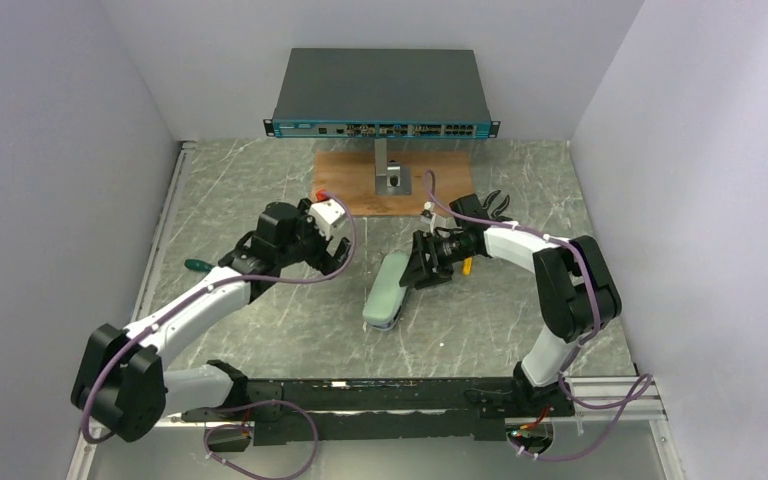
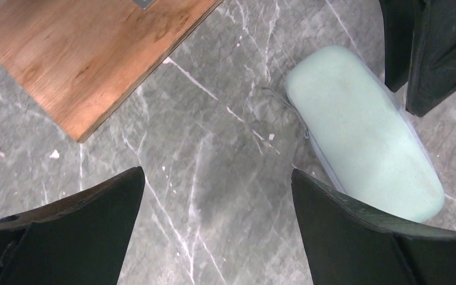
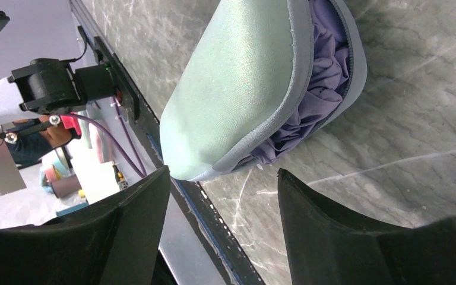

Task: Open the umbrella

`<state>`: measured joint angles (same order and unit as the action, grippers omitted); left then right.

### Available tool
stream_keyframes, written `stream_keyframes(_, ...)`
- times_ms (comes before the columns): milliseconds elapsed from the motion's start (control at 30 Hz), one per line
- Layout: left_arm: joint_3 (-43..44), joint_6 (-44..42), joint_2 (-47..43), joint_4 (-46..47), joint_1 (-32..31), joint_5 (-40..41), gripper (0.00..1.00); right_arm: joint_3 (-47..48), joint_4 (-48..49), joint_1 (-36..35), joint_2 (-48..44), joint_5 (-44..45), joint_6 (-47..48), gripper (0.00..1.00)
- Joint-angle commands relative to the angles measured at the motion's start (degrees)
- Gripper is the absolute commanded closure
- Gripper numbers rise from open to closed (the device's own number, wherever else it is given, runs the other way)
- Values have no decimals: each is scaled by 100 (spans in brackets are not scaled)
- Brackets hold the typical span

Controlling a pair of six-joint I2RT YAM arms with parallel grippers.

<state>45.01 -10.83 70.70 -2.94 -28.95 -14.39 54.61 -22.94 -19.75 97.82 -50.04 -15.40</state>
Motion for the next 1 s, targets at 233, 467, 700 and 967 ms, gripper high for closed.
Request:
stream_keyframes(233,-556,-98,-1090,-31,24,-181,0,671,712,-441,-42,-285,-565,42)
stream_keyframes(467,-623,-238,-1362,-76,29,-168,0,1246,1034,-981,208,-158,-878,41)
stream_keyframes(700,-544,-268,-1491,-326,-3,-1328,0,1951,1373,-1300,1065,309,-986,40)
stream_keyframes(967,-748,-49,-1463,-408,-948,-587,8,2667,669,-1235,1313,1129,-125,22)
